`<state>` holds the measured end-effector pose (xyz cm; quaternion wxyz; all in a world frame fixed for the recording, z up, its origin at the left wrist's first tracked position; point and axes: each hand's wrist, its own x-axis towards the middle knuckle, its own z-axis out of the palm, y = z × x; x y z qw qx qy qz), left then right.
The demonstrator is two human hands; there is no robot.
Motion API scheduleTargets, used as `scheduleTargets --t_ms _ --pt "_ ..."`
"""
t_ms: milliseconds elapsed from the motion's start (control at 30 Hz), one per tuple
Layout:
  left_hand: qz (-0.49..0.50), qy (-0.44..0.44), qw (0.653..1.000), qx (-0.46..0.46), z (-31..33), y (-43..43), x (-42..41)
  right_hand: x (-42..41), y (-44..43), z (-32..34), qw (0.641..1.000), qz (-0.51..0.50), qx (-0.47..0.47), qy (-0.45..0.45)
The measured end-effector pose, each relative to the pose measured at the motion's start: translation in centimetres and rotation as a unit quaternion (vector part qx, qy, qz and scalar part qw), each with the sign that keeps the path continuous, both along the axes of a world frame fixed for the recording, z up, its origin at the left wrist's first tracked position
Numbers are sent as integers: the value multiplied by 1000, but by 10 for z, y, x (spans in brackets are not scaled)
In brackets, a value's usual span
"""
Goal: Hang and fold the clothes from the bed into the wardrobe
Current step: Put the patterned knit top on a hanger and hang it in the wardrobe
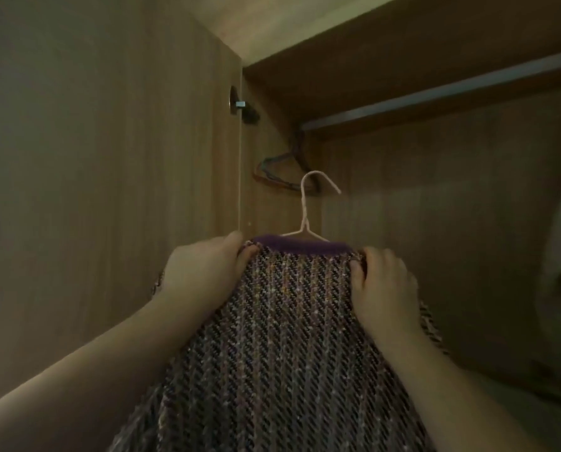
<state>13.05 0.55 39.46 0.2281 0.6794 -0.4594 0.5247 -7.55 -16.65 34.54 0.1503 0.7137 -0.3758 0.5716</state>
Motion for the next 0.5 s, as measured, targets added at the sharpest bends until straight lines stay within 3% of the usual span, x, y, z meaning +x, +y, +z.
scheduleTargets --t_ms 333,500 --pt "-6 -11 1000 -5 68 -75 36 100 -43 -2 996 76 15 36" --pt "6 -34 999 -13 95 -106 34 139 -85 19 998 65 4 -23"
